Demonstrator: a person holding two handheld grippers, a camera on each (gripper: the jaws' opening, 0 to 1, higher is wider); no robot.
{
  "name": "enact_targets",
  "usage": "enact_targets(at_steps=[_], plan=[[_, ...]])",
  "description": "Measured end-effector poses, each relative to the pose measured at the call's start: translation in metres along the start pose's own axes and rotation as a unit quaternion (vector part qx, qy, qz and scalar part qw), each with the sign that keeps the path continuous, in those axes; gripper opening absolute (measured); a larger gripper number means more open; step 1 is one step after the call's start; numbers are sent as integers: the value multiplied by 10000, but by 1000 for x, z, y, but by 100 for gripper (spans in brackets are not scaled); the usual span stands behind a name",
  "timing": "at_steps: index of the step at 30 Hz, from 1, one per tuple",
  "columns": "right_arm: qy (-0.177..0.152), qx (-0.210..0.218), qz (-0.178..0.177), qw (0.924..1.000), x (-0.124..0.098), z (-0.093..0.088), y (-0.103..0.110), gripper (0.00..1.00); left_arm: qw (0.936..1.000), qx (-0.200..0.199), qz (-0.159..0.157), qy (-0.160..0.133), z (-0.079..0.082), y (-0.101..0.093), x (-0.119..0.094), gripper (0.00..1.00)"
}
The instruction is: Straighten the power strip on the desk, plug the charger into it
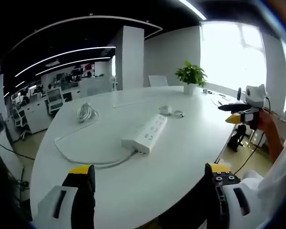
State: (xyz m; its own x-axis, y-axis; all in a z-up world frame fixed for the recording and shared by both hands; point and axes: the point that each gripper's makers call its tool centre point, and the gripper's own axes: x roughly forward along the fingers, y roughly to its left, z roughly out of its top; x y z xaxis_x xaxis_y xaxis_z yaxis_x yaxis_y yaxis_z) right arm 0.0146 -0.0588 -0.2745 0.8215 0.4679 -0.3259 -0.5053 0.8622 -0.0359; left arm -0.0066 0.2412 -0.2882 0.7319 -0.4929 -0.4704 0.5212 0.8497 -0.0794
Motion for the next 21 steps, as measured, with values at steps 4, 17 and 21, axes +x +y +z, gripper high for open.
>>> enact_targets(at_steps=[4, 17, 21], plan=[[26, 2, 28, 10000, 3, -1, 1, 74, 10000, -12, 11, 41, -2, 2, 1, 96], [60, -16, 105, 9999, 15, 1, 1, 74, 10000, -36, -10, 72, 1, 5, 10, 96], [96, -21, 111, 9999, 18, 0, 0, 74, 9999, -38, -12, 97, 1, 7, 11, 96]])
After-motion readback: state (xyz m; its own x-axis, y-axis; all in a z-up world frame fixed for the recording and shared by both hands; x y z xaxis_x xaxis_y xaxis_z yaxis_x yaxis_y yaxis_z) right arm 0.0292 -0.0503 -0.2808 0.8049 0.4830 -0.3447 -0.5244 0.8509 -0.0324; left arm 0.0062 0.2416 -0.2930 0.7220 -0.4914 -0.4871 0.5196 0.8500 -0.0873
